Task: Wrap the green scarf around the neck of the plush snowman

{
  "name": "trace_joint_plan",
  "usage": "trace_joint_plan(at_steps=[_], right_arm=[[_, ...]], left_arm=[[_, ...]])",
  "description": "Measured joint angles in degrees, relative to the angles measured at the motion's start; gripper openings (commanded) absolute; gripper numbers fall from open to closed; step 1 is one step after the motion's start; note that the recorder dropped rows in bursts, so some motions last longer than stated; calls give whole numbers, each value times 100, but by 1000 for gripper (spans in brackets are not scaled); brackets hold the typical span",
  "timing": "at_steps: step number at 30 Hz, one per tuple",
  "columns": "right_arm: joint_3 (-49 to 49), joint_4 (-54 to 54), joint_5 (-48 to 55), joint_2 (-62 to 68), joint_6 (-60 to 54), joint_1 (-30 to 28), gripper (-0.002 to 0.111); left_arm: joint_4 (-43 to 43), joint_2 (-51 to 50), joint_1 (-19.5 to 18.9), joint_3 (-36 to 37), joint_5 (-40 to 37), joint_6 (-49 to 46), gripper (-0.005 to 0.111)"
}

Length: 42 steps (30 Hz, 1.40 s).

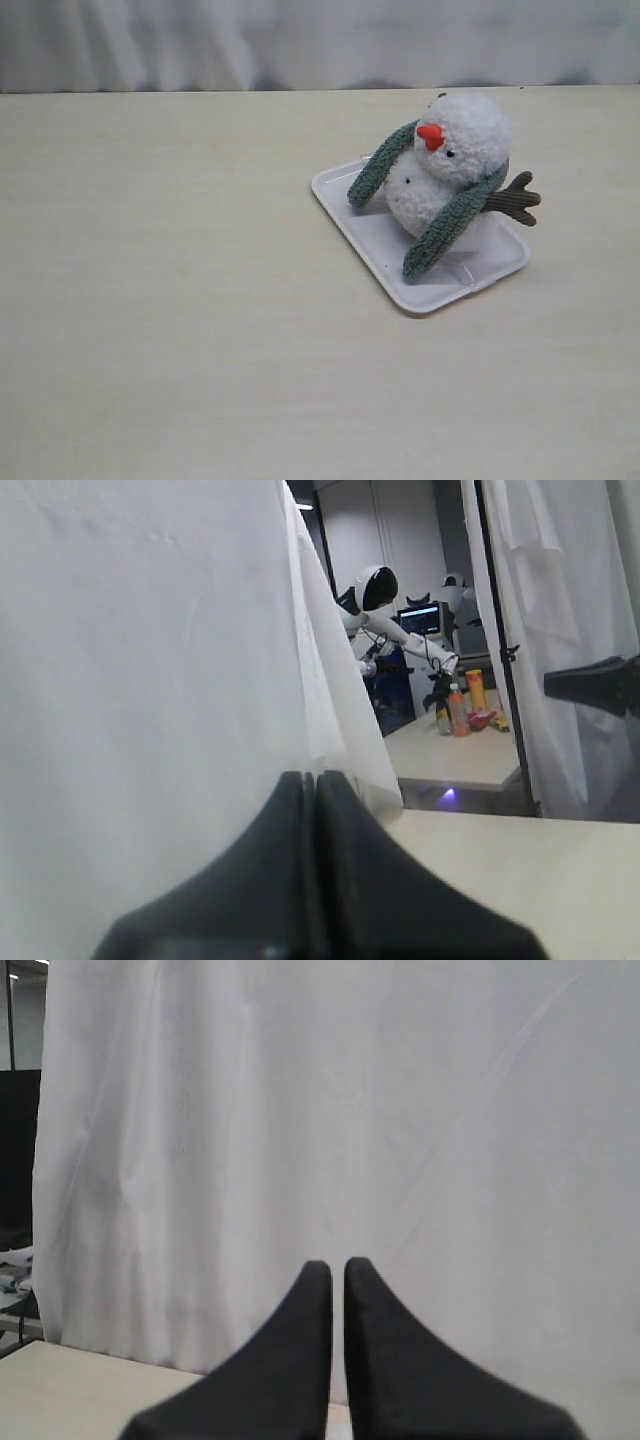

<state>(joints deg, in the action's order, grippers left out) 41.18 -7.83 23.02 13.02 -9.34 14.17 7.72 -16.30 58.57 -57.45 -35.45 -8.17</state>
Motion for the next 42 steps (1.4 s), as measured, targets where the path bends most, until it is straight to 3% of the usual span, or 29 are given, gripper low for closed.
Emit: trace_joint_plan(at_steps=[17, 31, 36, 42], right_arm=[[0, -9, 277, -1152, -4, 0, 4], [0, -9, 277, -1281, -4, 0, 4], [0, -9, 277, -1281, -4, 0, 4], [0, -9, 277, -1281, -13, 0, 4]], left_arm=[[-55, 0, 0, 0, -346, -68, 0], [-55, 0, -25, 0, -346, -68, 0], [-55, 0, -448, 0, -346, -68, 0], [-55, 2, -1391, 0, -346, -68, 0]])
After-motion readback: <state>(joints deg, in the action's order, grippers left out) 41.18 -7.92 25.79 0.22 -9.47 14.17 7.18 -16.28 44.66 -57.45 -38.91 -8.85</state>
